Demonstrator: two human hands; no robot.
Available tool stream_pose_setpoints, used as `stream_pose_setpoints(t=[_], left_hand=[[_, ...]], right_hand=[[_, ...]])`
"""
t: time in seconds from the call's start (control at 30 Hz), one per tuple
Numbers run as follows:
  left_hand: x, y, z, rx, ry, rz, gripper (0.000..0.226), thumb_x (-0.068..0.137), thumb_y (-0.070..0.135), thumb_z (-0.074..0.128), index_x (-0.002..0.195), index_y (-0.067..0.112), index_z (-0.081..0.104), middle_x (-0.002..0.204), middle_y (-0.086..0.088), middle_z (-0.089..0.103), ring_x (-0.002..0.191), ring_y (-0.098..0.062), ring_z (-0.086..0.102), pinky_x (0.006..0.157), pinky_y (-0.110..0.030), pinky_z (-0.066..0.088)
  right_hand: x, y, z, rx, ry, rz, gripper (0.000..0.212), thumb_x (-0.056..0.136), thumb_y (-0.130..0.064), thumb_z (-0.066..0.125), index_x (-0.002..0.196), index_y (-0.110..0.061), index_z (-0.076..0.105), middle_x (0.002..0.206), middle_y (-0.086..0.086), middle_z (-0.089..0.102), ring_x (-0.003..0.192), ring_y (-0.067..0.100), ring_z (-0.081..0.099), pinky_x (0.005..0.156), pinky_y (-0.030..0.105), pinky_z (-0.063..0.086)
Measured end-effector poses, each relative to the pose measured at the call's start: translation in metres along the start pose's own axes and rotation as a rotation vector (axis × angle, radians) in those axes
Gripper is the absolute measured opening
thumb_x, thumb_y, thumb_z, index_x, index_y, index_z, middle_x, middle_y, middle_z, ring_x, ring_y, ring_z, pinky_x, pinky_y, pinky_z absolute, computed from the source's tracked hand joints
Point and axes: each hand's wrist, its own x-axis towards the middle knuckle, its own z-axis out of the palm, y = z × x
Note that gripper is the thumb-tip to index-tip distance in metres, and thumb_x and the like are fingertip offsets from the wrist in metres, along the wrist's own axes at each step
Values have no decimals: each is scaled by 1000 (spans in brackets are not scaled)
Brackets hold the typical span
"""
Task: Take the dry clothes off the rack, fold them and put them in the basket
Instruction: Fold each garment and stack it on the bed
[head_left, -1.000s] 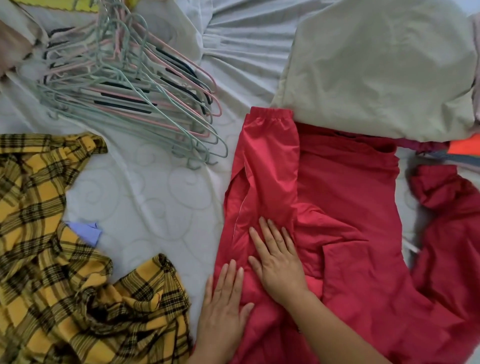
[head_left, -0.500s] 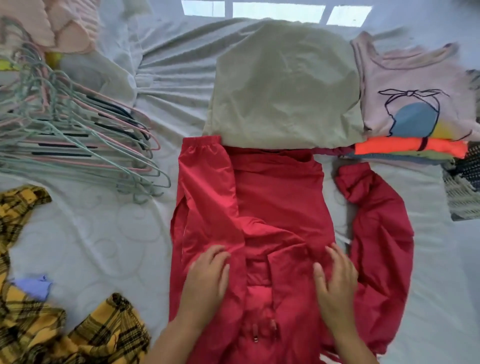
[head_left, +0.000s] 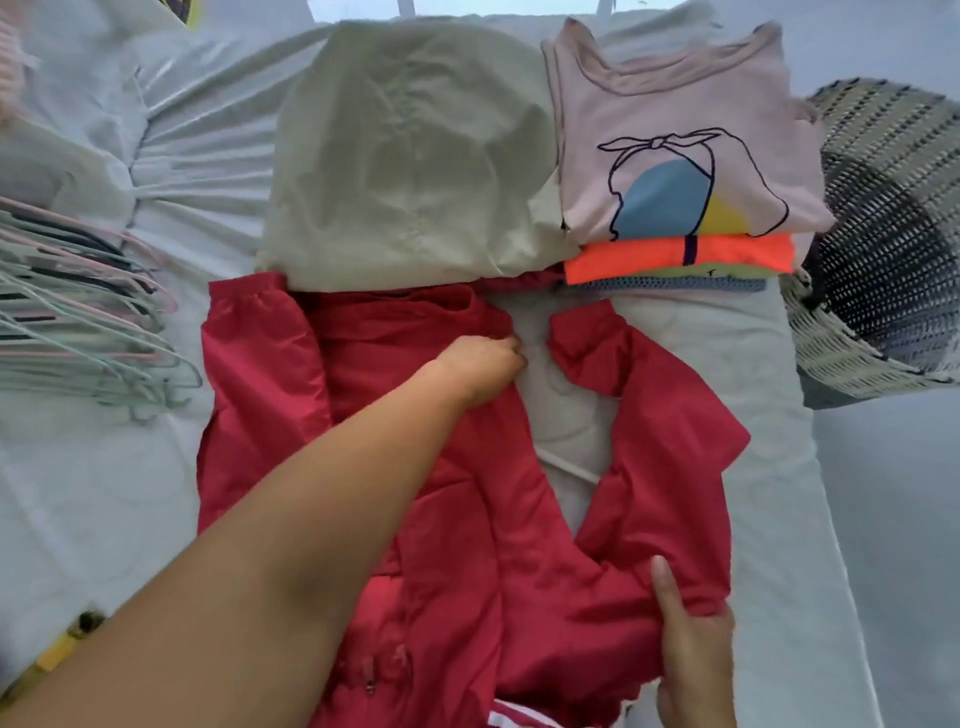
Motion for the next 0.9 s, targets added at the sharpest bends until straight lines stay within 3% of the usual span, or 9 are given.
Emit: stream_pose_setpoints(t=[0.17, 0.3, 0.43, 0.5, 0.57, 0.6, 0.7, 0.8, 0.9], left_hand=[[-8, -16, -15, -115, 94, -61, 29, 90, 4, 43, 116, 7, 55, 113, -15, 44, 98, -35, 53, 64, -39, 36], [-46, -39, -9, -469, 239, -81, 32, 84, 2, 50, 113, 7, 62, 114, -12, 49, 104, -28, 53, 87, -35, 43], [-103, -69, -2, -915, 440, -205, 32, 70, 10, 44, 92, 14, 67, 90, 8, 52, 84, 11, 50, 82, -2, 33], [-125, -88, 12, -1090, 464, -334, 29, 69, 12, 42, 88, 21, 63, 88, 10, 56, 79, 16, 52, 76, -2, 36], [-141, -106, 32, -1207, 456, -468, 27, 77, 7, 46, 96, 20, 60, 97, 3, 60, 86, 11, 54, 78, -4, 40], [-147, -112, 45, -1212, 451, -524, 30, 83, 0, 47, 103, 18, 59, 105, -1, 59, 95, 1, 55, 83, -9, 41], [-165, -104, 72, -1091, 507, -640, 31, 83, -5, 48, 105, 9, 65, 105, -5, 62, 93, -6, 55, 86, -18, 40], [-193, -58, 87, -1276, 461, -558, 18, 85, 1, 53, 95, 12, 63, 90, 1, 63, 72, 10, 56, 73, -14, 43], [-221, -5, 110, -1344, 215, -497, 26, 83, 14, 68, 107, 11, 59, 101, -3, 60, 87, -6, 55, 81, -17, 42]], right_hand=[[-3, -16, 1, 156, -411, 240, 94, 29, -45, 91, 111, -8, 62, 85, 2, 75, 74, 13, 71, 62, 21, 56], [-29, -39, -3, 215, -785, 223, 115, 10, -41, 95, 112, -4, 59, 99, 10, 73, 90, 19, 70, 71, 23, 58], [-52, -66, 18, 233, -1202, 177, 39, 89, -36, 62, 112, -5, 62, 106, 3, 71, 97, 8, 67, 82, 30, 51], [-65, -21, 37, 26, -1514, 341, 56, 86, -64, 46, 124, -24, 57, 108, -24, 66, 99, -15, 57, 88, 18, 44], [-102, 6, 64, -199, -1466, 465, 116, 38, -78, 74, 132, -21, 37, 91, -28, 67, 66, -22, 56, 79, 11, 45], [-106, 23, 77, -292, -1427, 416, 119, 44, -68, 81, 138, -12, 35, 97, -21, 67, 60, -20, 55, 76, 10, 44], [-148, 51, 104, -498, -1363, 412, 52, 76, -21, 78, 121, -17, 54, 100, -15, 68, 83, -7, 64, 77, 14, 48], [-141, 80, 107, -528, -1171, 362, 90, 51, -33, 92, 128, -11, 52, 121, 3, 65, 115, 18, 59, 97, 34, 48], [-150, 50, 91, -531, -1163, 340, 54, 87, -13, 65, 136, -7, 43, 123, 9, 62, 107, 22, 64, 88, 34, 53]])
